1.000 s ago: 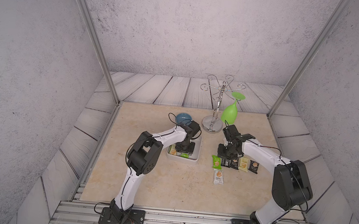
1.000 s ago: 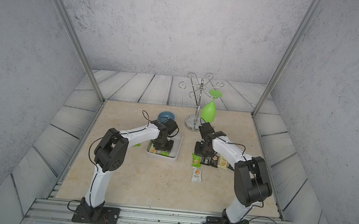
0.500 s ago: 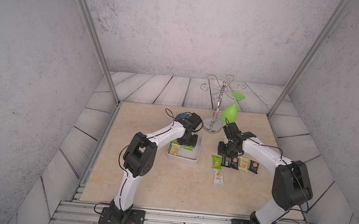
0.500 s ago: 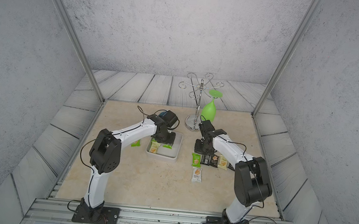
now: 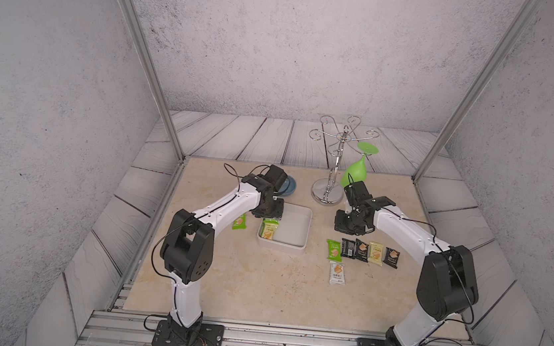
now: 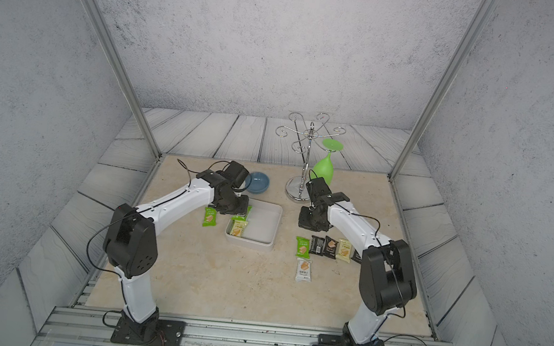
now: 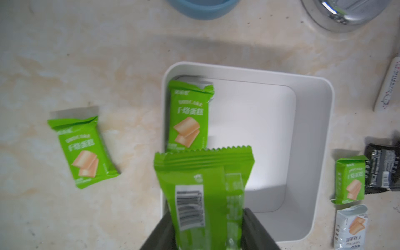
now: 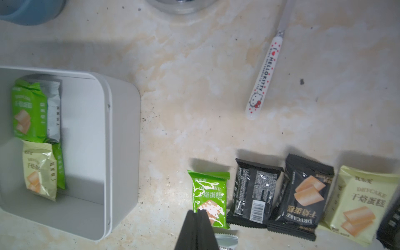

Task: Take the cookies out of the storage box
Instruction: Place the cookie at the center of the board.

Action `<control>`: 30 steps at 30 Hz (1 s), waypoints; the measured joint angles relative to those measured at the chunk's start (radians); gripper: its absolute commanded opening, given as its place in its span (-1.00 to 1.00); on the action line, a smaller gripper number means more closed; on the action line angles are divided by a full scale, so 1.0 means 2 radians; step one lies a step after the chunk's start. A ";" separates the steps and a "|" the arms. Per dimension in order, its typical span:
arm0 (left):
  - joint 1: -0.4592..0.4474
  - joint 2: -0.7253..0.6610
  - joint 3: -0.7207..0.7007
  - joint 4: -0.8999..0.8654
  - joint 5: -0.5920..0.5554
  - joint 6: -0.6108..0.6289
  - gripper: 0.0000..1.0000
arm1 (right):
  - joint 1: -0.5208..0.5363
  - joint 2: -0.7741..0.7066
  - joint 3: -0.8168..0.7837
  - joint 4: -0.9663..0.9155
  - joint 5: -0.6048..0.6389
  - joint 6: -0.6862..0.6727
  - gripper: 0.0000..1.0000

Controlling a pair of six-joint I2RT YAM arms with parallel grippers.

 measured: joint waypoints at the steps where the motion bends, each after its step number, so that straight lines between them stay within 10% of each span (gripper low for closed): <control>1: 0.007 -0.011 -0.016 0.000 -0.002 0.000 0.00 | 0.000 0.007 0.006 0.000 -0.003 0.000 -0.86; 16: 0.080 -0.084 -0.193 0.042 -0.009 0.001 0.01 | 0.000 0.074 0.080 0.000 -0.046 0.004 -0.85; 30: 0.083 -0.083 -0.191 0.058 -0.003 0.005 0.01 | 0.000 0.074 0.097 -0.011 -0.050 0.004 -0.85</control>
